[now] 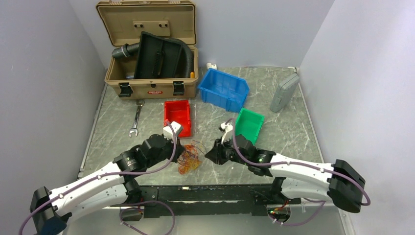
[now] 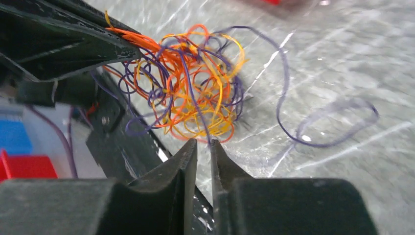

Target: Untangle the cables

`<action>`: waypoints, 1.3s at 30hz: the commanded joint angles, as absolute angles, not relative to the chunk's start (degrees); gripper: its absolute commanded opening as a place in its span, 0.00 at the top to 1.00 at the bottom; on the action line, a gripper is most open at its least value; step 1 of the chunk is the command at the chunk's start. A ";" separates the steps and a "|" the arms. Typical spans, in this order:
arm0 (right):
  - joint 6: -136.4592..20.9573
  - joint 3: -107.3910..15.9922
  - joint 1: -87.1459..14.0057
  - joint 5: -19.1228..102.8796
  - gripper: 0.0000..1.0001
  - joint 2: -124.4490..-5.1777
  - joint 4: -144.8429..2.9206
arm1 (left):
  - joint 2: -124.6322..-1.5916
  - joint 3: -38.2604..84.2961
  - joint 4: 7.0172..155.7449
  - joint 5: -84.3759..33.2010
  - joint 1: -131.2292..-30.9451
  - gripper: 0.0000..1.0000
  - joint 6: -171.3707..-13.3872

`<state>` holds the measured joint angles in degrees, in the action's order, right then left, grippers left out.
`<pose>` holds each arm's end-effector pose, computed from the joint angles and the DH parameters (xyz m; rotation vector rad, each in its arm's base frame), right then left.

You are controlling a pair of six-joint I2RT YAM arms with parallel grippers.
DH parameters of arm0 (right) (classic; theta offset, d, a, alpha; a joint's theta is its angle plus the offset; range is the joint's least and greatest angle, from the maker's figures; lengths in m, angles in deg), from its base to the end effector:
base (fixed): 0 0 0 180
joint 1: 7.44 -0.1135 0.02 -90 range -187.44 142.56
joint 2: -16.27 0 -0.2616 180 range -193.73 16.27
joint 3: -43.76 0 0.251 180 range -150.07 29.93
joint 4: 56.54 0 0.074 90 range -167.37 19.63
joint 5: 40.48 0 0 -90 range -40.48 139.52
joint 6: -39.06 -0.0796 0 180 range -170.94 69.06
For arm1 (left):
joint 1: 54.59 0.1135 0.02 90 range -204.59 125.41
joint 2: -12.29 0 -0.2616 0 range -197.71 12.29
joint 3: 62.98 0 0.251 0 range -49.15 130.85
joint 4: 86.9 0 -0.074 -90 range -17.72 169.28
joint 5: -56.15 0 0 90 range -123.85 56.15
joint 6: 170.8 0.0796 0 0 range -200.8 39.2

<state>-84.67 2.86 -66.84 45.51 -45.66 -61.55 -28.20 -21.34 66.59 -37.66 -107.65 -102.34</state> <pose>0.1322 0.2344 0.1869 -0.5366 2.1382 1.0523 0.1308 -0.1652 0.2227 0.5268 2.0290 -0.7481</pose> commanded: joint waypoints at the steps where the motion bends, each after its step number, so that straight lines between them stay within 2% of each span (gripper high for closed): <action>1: -91.38 5.93 -66.89 61.48 0.94 -37.10 -64.60 | -31.04 -15.76 58.05 -54.22 -107.25 1.00 -104.13; 2: -92.91 6.50 -66.87 64.46 1.00 -35.41 -66.55 | -31.79 -15.12 57.14 -55.25 -107.19 1.00 -104.48; 3: -94.99 6.63 -66.77 67.84 1.00 -33.68 -69.42 | -32.63 -14.65 56.35 -56.23 -107.20 1.00 -105.05; 8: -103.93 3.28 -66.71 83.89 1.00 -26.39 -90.52 | -34.49 -13.83 53.31 -60.65 -106.96 1.00 -110.21; 10: -99.99 2.12 -66.70 83.16 0.96 -23.52 -91.49 | -33.85 -14.44 55.07 -57.01 -106.85 1.00 -109.81; 13: -90.71 2.67 -66.68 73.07 0.40 -21.34 -84.32 | -30.82 -17.25 61.83 -47.07 -106.79 1.00 -106.79; 14: -89.57 2.79 -66.68 70.28 0.28 -21.80 -82.49 | -29.78 -18.22 63.52 -44.73 -106.79 1.00 -106.70; 16: -91.49 1.86 -66.68 68.75 0.20 -25.47 -82.34 | -28.17 -19.57 65.56 -42.71 -106.79 1.00 -107.29; 19: -99.92 -0.45 -66.72 69.22 0.16 -32.37 -84.19 | -27.44 -19.52 64.45 -42.70 -106.80 1.00 -107.98; 21: -113.14 -3.20 -66.81 70.29 0.15 -37.35 -88.78 | -27.79 -18.61 62.34 -42.47 -106.82 1.00 -108.06; 29: -141.26 -4.12 -66.96 69.14 0.14 -51.00 -80.30 | -26.38 -19.79 62.41 -39.30 -106.90 1.00 -107.23; 34: -150.06 -2.25 -66.98 69.97 0.17 -54.27 -73.59 | -25.28 -20.54 63.03 -38.12 -106.93 1.00 -106.90; 37: -149.03 -0.16 -66.94 69.82 0.19 -56.61 -60.80 | -25.16 -21.16 63.54 -37.98 -106.91 1.00 -107.76; 39: -148.28 -1.51 -66.99 67.72 0.20 -59.43 -58.32 | -25.42 -21.09 63.66 -38.47 -106.88 1.00 -108.20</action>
<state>-144.67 -0.98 -66.71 68.92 -55.85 -71.99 -25.79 -20.97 60.99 -39.28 -106.90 -107.48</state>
